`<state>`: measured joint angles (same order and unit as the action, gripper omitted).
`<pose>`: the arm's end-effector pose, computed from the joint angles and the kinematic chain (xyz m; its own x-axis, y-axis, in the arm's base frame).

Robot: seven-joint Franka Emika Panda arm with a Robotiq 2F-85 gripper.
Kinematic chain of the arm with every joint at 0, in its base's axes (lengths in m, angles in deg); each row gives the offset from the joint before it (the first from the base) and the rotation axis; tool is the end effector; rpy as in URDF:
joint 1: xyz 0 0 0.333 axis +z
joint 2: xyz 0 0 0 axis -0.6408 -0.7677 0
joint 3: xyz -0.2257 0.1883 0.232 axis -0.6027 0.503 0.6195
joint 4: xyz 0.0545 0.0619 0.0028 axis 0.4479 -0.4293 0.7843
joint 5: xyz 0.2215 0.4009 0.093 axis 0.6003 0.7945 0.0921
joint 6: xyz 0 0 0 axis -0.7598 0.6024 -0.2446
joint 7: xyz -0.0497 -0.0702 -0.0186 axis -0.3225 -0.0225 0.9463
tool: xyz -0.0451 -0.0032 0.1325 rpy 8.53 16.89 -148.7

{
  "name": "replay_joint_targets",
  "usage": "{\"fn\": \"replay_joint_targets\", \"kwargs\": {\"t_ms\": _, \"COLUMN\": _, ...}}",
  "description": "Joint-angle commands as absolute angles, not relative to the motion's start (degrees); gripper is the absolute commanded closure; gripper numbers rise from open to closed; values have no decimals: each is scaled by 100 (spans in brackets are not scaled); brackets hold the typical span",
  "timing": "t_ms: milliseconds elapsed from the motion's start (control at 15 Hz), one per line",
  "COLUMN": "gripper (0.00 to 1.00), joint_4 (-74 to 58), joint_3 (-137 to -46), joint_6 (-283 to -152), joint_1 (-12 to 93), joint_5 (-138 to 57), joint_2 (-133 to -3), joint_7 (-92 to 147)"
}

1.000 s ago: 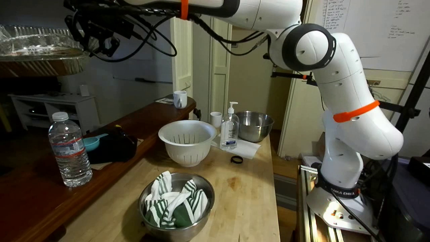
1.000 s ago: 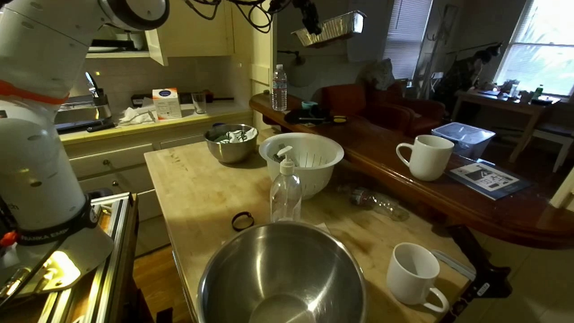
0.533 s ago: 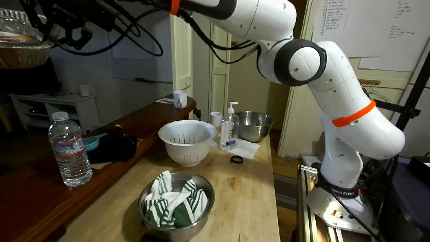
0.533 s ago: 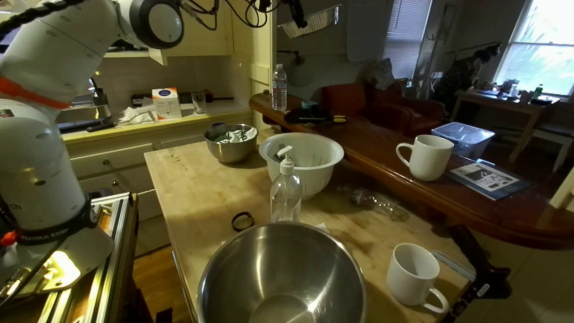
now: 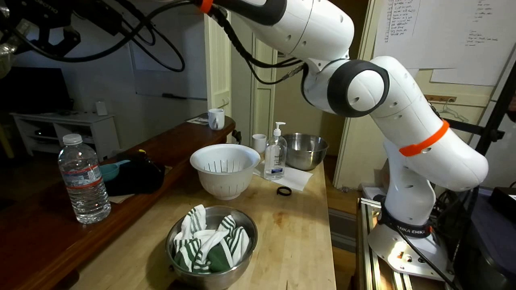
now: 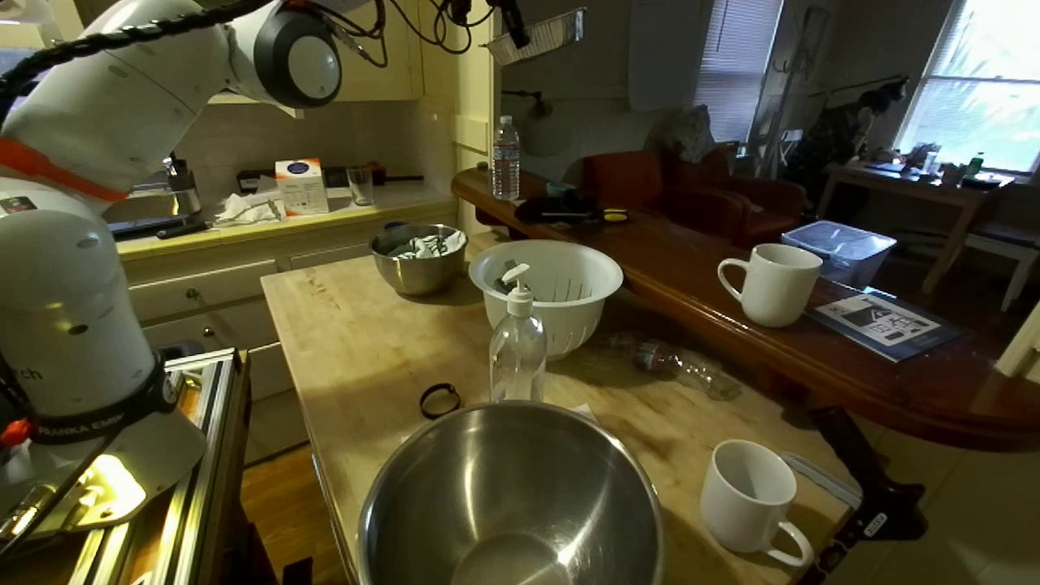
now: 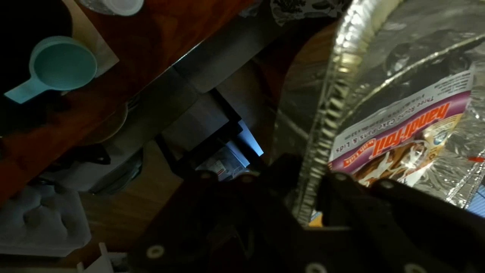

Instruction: Move the foil containers to the left.

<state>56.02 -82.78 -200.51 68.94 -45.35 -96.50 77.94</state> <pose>0.7766 0.4546 0.7140 0.7525 -0.4728 0.4584 -0.1941 -0.8244 -0.5316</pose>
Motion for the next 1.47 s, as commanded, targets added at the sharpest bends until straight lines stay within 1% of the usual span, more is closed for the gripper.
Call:
{"fn": "replay_joint_targets", "kwargs": {"t_ms": 0, "gripper": 86, "joint_4": 6248, "joint_3": -8415, "joint_6": -19759, "joint_1": 6973, "joint_5": -4424, "joint_2": -9993, "joint_7": 7725}}
{"fn": "replay_joint_targets", "kwargs": {"t_ms": 67, "gripper": 96, "joint_4": 6249, "joint_3": -8415, "joint_6": -19760, "joint_1": 6969, "joint_5": -4419, "joint_2": -9993, "joint_7": 7718}}
{"fn": "replay_joint_targets", "kwargs": {"t_ms": 267, "gripper": 96, "joint_4": 6502, "joint_3": -8920, "joint_6": -20009, "joint_1": 7162, "joint_5": -4746, "joint_2": -10206, "joint_7": 8926}}
{"fn": "replay_joint_targets", "kwargs": {"t_ms": 333, "gripper": 96, "joint_4": 5889, "joint_3": -8996, "joint_6": -20537, "joint_1": 7207, "joint_5": -4765, "joint_2": -9935, "joint_7": 9257}}
{"fn": "replay_joint_targets", "kwargs": {"t_ms": 533, "gripper": 96, "joint_4": 6024, "joint_3": -9193, "joint_6": -21397, "joint_1": 7414, "joint_5": -4877, "joint_2": -10218, "joint_7": 9969}}
{"fn": "replay_joint_targets", "kwargs": {"t_ms": 733, "gripper": 96, "joint_4": 6054, "joint_3": -9254, "joint_6": -22098, "joint_1": 7618, "joint_5": -4903, "joint_2": -10432, "joint_7": 10191}}
{"fn": "replay_joint_targets", "kwargs": {"t_ms": 1067, "gripper": 96, "joint_4": 6016, "joint_3": -9660, "joint_6": -22656, "joint_1": 7772, "joint_5": -4991, "joint_2": -10625, "joint_7": 11261}}
{"fn": "replay_joint_targets", "kwargs": {"t_ms": 1333, "gripper": 96, "joint_4": 6016, "joint_3": -9282, "joint_6": -22689, "joint_1": 7790, "joint_5": -4726, "joint_2": -10846, "joint_7": 10858}}
{"fn": "replay_joint_targets", "kwargs": {"t_ms": 1400, "gripper": 86, "joint_4": 6024, "joint_3": -9418, "joint_6": -22509, "joint_1": 7757, "joint_5": -4824, "joint_2": -10729, "joint_7": 10932}}
